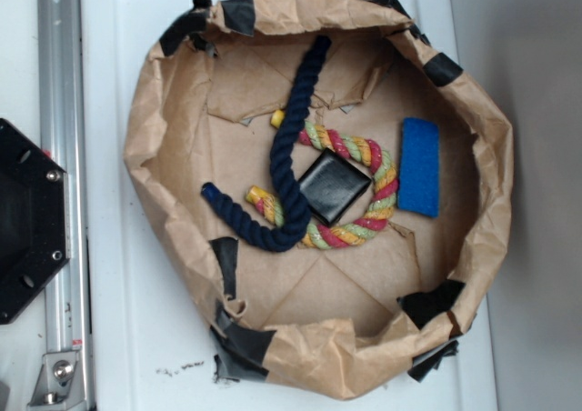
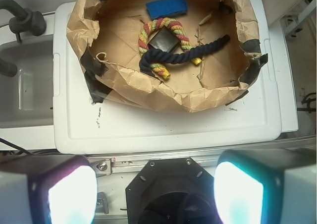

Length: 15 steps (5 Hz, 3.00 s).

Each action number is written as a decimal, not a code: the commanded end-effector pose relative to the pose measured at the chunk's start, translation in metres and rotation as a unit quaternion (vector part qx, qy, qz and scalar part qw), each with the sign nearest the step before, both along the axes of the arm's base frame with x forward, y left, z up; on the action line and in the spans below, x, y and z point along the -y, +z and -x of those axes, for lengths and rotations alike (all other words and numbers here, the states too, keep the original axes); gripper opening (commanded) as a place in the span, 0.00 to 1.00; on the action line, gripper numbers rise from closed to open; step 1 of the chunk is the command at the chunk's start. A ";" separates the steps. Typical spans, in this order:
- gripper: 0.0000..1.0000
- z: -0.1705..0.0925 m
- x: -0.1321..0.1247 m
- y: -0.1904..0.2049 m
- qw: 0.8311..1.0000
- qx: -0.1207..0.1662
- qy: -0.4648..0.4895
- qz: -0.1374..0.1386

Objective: Grab the blue rope.

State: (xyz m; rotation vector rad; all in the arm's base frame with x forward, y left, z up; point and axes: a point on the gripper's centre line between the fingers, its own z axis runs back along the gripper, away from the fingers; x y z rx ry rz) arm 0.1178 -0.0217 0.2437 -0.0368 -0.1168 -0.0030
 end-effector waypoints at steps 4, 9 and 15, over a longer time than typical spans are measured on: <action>1.00 -0.101 -0.011 -0.115 0.966 0.015 0.259 -0.004; 0.00 -0.125 0.005 -0.218 0.977 -0.052 0.204 -0.037; 0.00 -0.131 -0.009 -0.090 0.997 0.057 0.027 0.034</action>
